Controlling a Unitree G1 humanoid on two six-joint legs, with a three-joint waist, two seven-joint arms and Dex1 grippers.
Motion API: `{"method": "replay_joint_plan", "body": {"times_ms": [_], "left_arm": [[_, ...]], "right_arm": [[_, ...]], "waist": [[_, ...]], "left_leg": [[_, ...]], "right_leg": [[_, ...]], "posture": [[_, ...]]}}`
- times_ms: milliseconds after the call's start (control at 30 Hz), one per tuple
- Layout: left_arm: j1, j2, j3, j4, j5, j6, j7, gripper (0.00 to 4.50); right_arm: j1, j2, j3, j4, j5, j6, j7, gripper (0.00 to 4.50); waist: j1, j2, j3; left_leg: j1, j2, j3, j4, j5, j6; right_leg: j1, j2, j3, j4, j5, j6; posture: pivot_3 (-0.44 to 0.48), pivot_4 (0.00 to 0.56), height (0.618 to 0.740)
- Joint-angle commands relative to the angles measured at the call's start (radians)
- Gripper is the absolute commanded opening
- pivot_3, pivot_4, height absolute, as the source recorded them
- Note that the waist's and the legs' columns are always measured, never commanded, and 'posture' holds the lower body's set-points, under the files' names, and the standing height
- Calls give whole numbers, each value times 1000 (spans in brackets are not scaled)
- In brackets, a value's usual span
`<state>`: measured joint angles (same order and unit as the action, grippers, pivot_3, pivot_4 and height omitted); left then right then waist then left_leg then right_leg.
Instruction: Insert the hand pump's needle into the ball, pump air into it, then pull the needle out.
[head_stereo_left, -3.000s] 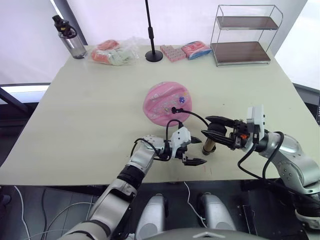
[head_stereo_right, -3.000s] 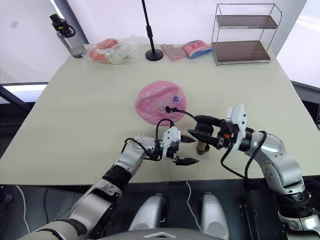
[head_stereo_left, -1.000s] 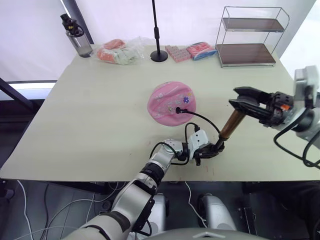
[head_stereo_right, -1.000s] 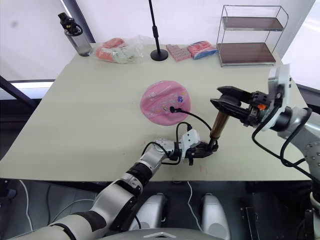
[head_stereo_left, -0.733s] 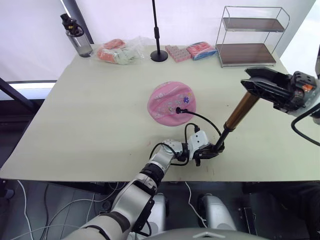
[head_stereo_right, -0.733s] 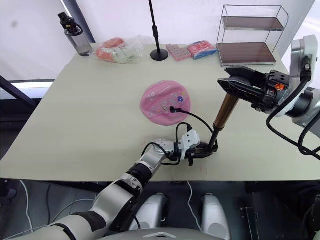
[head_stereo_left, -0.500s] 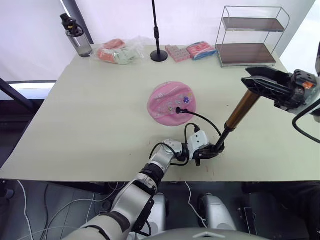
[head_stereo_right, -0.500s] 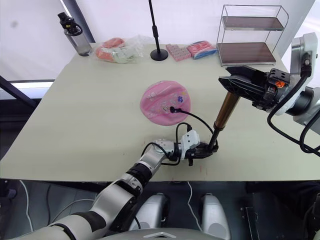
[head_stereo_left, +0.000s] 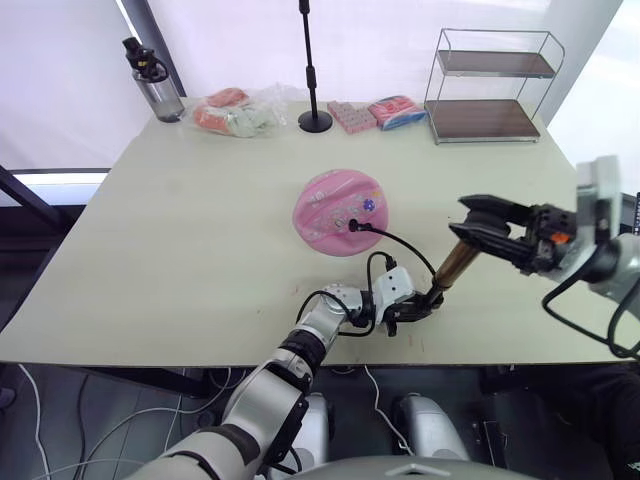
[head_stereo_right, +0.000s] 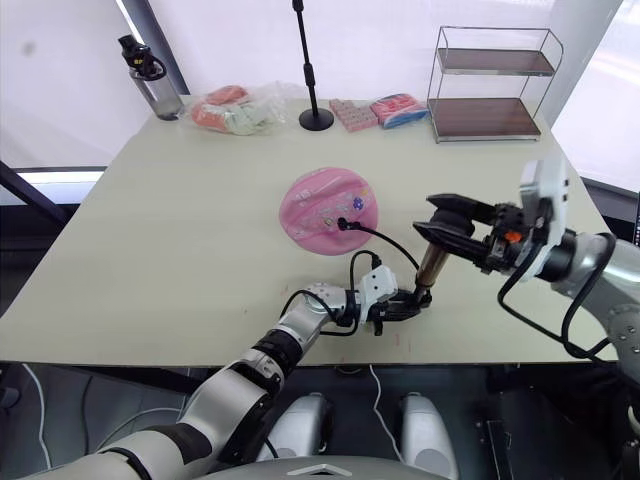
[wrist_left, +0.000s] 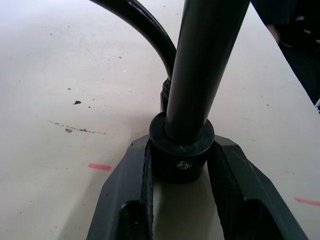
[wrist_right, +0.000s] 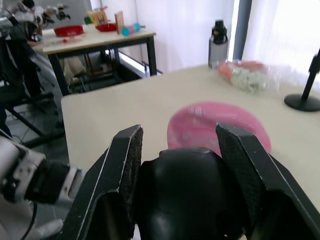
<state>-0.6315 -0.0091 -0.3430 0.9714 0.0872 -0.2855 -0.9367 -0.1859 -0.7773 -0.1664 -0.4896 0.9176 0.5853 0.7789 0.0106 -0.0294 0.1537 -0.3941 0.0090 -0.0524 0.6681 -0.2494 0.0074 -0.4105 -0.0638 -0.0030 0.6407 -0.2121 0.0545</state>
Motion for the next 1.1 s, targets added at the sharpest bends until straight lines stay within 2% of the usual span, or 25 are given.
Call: {"method": "replay_joint_plan", "body": {"times_ms": [33, 433, 533, 700, 867, 1100], "left_arm": [[33, 5, -4, 41, 9, 20, -29, 1068], [33, 6, -9, 42, 18, 10, -28, 1068], [32, 7, -11, 46, 25, 10, -28, 1068], [30, 10, -14, 52, 31, 9, -30, 1068], [30, 16, -19, 59, 38, 10, -40, 1068], [30, 15, -21, 63, 41, 12, -48, 1068]], "right_arm": [[74, 33, 124, 69, -143, -22, 11, 1833], [153, 157, 256, 267, -405, -261, 53, 1833], [128, 168, 211, 238, -353, -247, 47, 1833], [70, 116, 125, 163, -277, -186, 57, 1833], [-30, 29, -19, 38, -33, 9, 14, 1833], [-135, -80, -164, 9, 158, 154, -37, 1833]], "waist": [[0, 0, 0], [0, 0, -5], [0, 0, -6], [1, 1, -6], [3, 7, -1], [3, 8, 1]], "left_leg": [[0, 0, 0, 0, 0, 0], [2, 0, 0, -1, 0, 0], [4, 1, 0, -1, 0, 0], [4, 1, 0, -2, 0, 0], [-2, 0, -1, -1, 0, 0], [-5, -2, -1, -2, -1, 1]], "right_leg": [[0, 0, 0, 0, 0, 0], [1, 0, 0, 0, 0, 0], [3, 1, 0, 0, 0, 0], [3, 1, 0, -1, 0, 0], [0, 0, 0, -2, 0, 0], [-2, -1, -1, -4, 0, 0]], "posture": [[0, 150, 731], [0, 150, 731], [0, 150, 731], [0, 150, 731], [0, 150, 731], [0, 150, 731]]}}
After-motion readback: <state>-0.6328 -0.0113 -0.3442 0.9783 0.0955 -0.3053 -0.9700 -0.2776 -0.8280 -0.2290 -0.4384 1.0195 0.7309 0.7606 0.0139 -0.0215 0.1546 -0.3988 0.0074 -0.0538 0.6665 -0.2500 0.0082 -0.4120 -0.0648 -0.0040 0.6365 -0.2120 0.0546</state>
